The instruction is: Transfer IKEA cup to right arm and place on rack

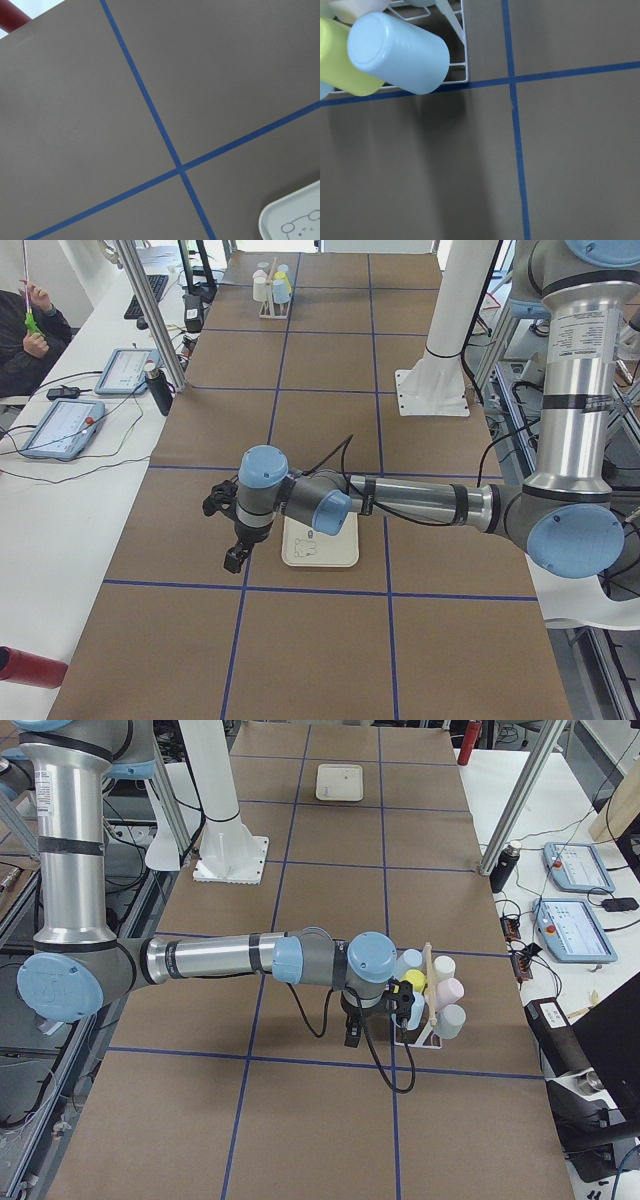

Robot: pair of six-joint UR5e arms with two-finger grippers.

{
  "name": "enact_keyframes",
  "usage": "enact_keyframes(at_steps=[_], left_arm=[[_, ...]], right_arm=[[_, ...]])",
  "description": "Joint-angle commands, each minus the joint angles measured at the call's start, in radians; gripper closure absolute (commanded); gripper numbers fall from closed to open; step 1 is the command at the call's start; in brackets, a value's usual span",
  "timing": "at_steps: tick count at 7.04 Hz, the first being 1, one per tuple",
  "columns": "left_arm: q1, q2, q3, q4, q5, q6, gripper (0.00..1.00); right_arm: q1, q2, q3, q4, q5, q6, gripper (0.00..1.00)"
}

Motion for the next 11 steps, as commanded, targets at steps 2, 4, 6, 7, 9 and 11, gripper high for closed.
enact_keyframes(at_steps=[2,4,6,7,9,11], left_arm=[[-0.002,0.009,-0.020,0.077,-0.014,0.000,0.00],[-0.003,0.013,-0.026,0.100,-0.018,0.009,0.00],[-0.032,-0.011,-0.046,0.242,-0.020,0.062,0.00],[-0.053,-0.022,-0.045,0.307,-0.020,0.086,0.00],[-0.063,-0.020,-0.042,0.346,-0.069,0.089,0.00],[-0.063,-0.014,-0.032,0.355,-0.164,0.087,0.00]], right_arm=[[0.000,-0.006,-0.006,0.039,-0.080,0.002,0.00],[0.000,-0.006,-0.009,0.041,-0.082,0.003,0.00],[0.000,-0.004,-0.013,0.041,-0.080,0.001,0.00],[0.000,-0.004,-0.012,0.041,-0.080,0.001,0.00],[0.000,-0.003,-0.012,0.041,-0.079,0.004,0.00],[0.000,-0.003,-0.012,0.041,-0.077,0.001,0.00]])
